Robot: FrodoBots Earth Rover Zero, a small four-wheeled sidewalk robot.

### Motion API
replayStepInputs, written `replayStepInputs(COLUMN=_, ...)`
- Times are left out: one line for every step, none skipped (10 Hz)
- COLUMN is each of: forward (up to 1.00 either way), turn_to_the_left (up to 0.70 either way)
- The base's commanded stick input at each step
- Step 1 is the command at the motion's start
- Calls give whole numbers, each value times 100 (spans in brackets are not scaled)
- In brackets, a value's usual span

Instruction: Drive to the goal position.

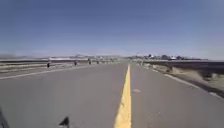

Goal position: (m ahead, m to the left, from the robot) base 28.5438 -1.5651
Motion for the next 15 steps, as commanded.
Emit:
replayStepInputs(forward=85, turn_to_the_left=0)
replayStepInputs(forward=85, turn_to_the_left=0)
replayStepInputs(forward=85, turn_to_the_left=0)
replayStepInputs(forward=85, turn_to_the_left=0)
replayStepInputs(forward=85, turn_to_the_left=0)
replayStepInputs(forward=85, turn_to_the_left=0)
replayStepInputs(forward=85, turn_to_the_left=0)
replayStepInputs(forward=85, turn_to_the_left=0)
replayStepInputs(forward=85, turn_to_the_left=0)
replayStepInputs(forward=85, turn_to_the_left=0)
replayStepInputs(forward=85, turn_to_the_left=0)
replayStepInputs(forward=85, turn_to_the_left=0)
replayStepInputs(forward=85, turn_to_the_left=0)
replayStepInputs(forward=85, turn_to_the_left=0)
replayStepInputs(forward=85, turn_to_the_left=0)
